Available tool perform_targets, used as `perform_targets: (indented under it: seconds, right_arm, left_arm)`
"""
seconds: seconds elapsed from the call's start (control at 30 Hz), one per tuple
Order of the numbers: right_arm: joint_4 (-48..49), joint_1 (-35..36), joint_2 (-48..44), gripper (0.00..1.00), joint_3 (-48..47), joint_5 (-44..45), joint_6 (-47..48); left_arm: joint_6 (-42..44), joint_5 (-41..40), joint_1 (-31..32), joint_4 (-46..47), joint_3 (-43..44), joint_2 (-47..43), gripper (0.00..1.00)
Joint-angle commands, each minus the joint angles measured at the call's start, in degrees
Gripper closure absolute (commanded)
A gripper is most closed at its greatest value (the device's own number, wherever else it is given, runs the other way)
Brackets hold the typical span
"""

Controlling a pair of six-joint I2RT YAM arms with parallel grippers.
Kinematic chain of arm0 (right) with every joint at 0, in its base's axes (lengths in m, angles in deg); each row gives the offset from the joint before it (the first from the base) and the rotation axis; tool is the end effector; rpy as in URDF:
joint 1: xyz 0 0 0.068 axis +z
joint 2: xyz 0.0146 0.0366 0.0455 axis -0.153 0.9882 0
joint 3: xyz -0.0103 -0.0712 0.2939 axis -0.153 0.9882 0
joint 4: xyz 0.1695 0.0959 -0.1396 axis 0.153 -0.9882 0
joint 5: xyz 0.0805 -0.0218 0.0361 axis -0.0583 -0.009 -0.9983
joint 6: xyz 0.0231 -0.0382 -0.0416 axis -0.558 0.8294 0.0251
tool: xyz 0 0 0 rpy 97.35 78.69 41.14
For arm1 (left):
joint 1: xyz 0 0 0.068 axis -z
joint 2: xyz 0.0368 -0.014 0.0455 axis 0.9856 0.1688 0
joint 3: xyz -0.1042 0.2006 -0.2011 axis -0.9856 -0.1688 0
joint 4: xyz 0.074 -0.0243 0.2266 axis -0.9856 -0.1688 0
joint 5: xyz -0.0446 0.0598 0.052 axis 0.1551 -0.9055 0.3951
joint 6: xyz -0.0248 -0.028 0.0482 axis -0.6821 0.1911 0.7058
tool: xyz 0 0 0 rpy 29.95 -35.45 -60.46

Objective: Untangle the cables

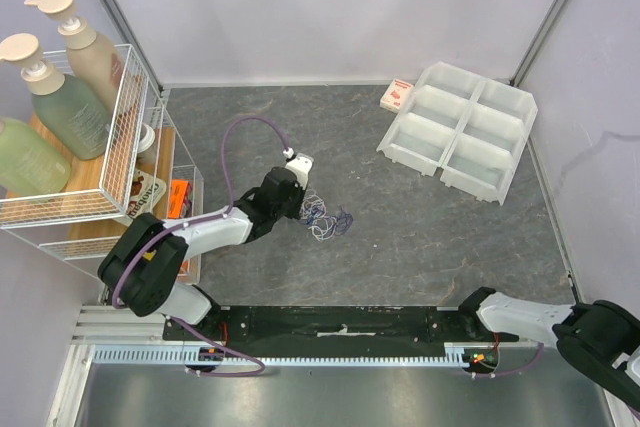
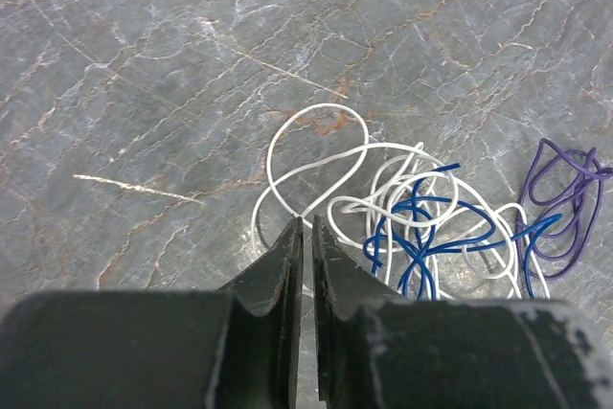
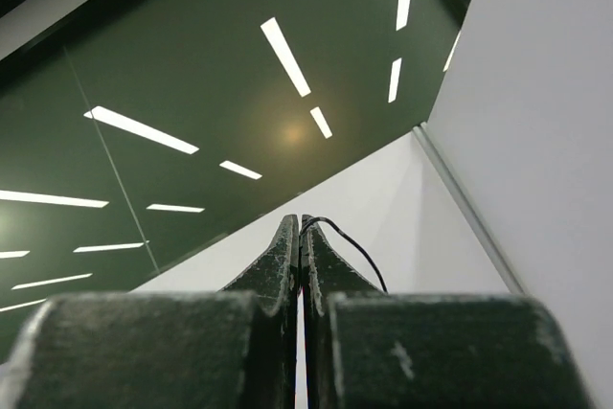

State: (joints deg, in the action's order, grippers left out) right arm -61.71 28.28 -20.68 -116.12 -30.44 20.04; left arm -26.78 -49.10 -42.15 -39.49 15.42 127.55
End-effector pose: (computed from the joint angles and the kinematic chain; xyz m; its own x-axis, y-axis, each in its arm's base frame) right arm -0.0689 -0.0842 0.7135 0.7894 0.4928 -0.3661 -0.2783 0.8188 0.5021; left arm 0.2258 -0.1679 0.2138 -0.5364 0.2962 -0.7903 0.4585 0.8884 0.0217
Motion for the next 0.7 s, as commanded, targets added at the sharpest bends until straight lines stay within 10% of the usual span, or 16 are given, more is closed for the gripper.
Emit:
perform_targets:
  seconds: [0.0, 0.33, 0.5, 0.67]
  right_arm:
    - [1.7, 1.2, -1.5, 1.0, 3.3, 2.3, 2.7]
    - [-13.2, 1.3, -1.6, 1.0, 19.5, -8.8, -15.0]
    - [-14.8, 1.3, -2.3, 1.0, 23.6, -11.0, -18.5]
    - [-17.7, 1.3, -6.3, 1.0, 32.8, -8.5, -21.6]
  left_arm:
    - [-1.5, -1.4, -0.8, 0.2, 0.8, -2.6, 0.86]
    - [-2.5, 2.4, -0.8, -5.3, 5.8, -8.5, 0.8]
    - [-2.6, 5.9, -0.8, -7.5, 8.4, -13.7, 0.52]
    - [-2.0, 10.8, -0.6, -7.7, 10.8, -16.9, 0.45]
